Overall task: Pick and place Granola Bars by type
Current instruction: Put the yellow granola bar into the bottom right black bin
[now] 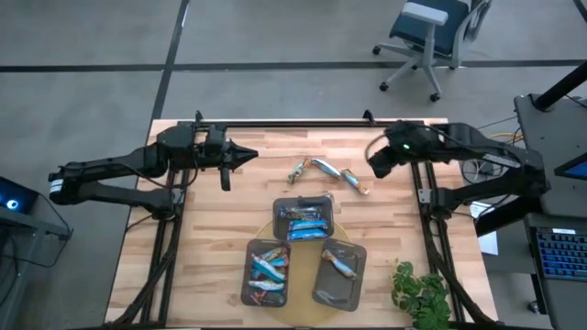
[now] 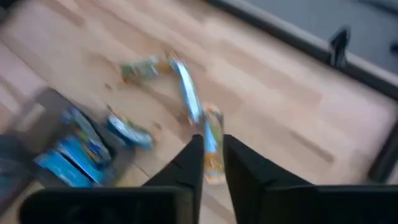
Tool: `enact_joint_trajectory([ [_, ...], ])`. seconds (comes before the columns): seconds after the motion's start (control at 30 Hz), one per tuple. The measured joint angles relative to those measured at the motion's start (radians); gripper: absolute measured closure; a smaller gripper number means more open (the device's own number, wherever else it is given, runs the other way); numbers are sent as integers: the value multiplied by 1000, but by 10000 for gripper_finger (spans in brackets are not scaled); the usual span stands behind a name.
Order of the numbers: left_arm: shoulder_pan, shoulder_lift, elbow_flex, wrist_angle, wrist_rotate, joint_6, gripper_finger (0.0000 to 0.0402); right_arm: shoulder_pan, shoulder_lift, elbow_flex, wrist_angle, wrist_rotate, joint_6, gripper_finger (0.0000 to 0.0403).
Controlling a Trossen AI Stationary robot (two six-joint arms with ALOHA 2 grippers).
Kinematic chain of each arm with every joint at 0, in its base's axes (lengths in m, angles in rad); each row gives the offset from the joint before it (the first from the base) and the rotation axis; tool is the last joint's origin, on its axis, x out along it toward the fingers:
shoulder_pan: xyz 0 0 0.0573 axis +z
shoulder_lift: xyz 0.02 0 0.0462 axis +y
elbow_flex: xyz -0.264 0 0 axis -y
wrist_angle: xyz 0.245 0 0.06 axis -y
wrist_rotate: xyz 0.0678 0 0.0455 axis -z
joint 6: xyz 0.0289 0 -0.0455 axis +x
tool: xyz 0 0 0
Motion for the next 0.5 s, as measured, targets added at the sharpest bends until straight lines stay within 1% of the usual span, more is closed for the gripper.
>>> enact_joint_trajectory([
  [0.13,1,-3,0,0,0,0,401,-82,74,0,-57,-24,-39,289],
  [0.3,1,-8,0,-1,0,0,401,-142,161,0,-50,-34,-94,227],
  [0.5,1,-15,0,0,0,-4,401,-183,239,1,-33,-89,-158,178],
])
